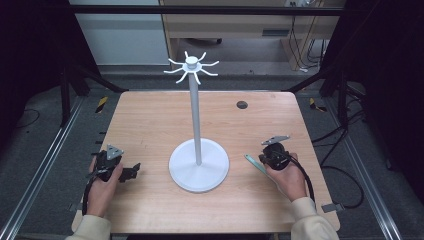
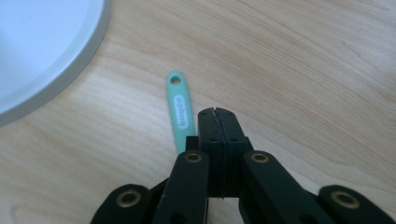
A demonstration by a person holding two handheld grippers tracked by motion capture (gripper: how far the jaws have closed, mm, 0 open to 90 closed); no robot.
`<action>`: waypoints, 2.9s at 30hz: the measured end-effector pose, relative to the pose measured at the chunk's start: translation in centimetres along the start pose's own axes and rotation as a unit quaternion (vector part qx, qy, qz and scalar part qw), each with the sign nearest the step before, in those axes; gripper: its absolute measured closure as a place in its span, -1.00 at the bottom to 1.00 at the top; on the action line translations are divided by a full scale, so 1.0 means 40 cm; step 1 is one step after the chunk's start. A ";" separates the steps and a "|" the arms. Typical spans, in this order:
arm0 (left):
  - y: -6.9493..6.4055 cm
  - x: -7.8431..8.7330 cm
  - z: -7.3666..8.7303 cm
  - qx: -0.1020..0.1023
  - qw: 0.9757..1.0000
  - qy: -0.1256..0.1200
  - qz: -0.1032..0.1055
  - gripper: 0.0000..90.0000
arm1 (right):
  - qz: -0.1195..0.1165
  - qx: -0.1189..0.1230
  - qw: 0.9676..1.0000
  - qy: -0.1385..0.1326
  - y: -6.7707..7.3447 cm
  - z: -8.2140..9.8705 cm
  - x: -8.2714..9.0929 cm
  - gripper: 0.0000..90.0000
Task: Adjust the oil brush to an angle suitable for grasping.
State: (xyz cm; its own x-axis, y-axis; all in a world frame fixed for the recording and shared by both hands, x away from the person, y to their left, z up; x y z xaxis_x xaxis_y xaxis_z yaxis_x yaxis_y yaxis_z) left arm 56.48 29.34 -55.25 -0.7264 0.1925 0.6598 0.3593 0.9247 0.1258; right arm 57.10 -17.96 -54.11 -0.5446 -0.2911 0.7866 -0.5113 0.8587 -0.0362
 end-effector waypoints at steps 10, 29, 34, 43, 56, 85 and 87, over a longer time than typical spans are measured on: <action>0.000 -0.001 0.003 -0.002 1.000 0.005 0.001 -0.93 | -0.007 0.038 0.996 0.082 0.020 0.029 0.048 0.93; -0.002 -0.003 0.005 -0.003 1.000 0.008 0.004 -0.93 | -0.032 0.057 0.983 0.171 0.013 0.087 0.024 0.61; -0.002 -0.003 0.006 -0.003 1.000 0.008 0.003 -0.93 | -0.031 0.057 0.982 0.180 0.010 0.093 0.020 0.64; -0.003 -0.002 0.005 -0.003 1.000 0.008 0.003 -0.93 | -0.036 0.058 0.979 0.191 0.009 0.101 0.018 0.71; -0.003 -0.002 0.005 -0.004 1.000 0.008 0.003 -0.93 | -0.044 0.059 0.977 0.198 0.009 0.107 0.014 0.82; -0.003 -0.002 0.006 -0.004 1.000 0.008 0.002 -0.93 | -0.035 0.055 0.989 0.133 -0.015 0.030 0.103 0.84; -0.003 -0.002 0.006 -0.004 1.000 0.008 0.002 -0.93 | -0.033 0.053 0.990 0.127 -0.020 0.021 0.114 0.84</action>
State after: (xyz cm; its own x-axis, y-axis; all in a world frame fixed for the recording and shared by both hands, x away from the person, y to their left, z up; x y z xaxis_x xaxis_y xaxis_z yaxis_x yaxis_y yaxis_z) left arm 56.37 29.29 -55.49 -0.7151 0.1908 0.6725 0.3674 0.9210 0.1293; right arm 54.47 -20.31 -51.00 -0.3300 -0.2170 0.9187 -0.6140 0.7886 -0.0343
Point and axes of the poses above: each handheld gripper's, and its own axes: x roughly backward along the jaws, z roughly out of its underside, y roughly to its left, the point moved 10 cm from there along -x, roughly forward along the jaws, and after that the axes turned 1 degree about -z, right-handed, at the moved point
